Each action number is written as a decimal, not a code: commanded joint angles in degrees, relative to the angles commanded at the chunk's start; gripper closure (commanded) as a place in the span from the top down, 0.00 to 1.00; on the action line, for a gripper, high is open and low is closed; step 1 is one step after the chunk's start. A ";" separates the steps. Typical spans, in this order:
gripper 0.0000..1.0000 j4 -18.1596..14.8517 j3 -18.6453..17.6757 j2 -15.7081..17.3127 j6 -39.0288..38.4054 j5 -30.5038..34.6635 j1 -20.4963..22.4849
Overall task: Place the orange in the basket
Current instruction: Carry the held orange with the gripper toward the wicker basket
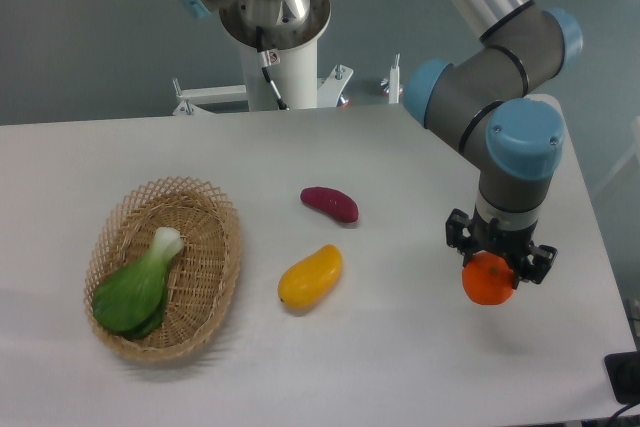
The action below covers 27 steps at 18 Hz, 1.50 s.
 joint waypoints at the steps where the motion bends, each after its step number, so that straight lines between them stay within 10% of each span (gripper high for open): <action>1: 0.67 0.00 -0.09 0.00 -0.53 0.00 -0.09; 27: 0.69 -0.70 -0.61 -0.18 -13.53 0.61 -11.59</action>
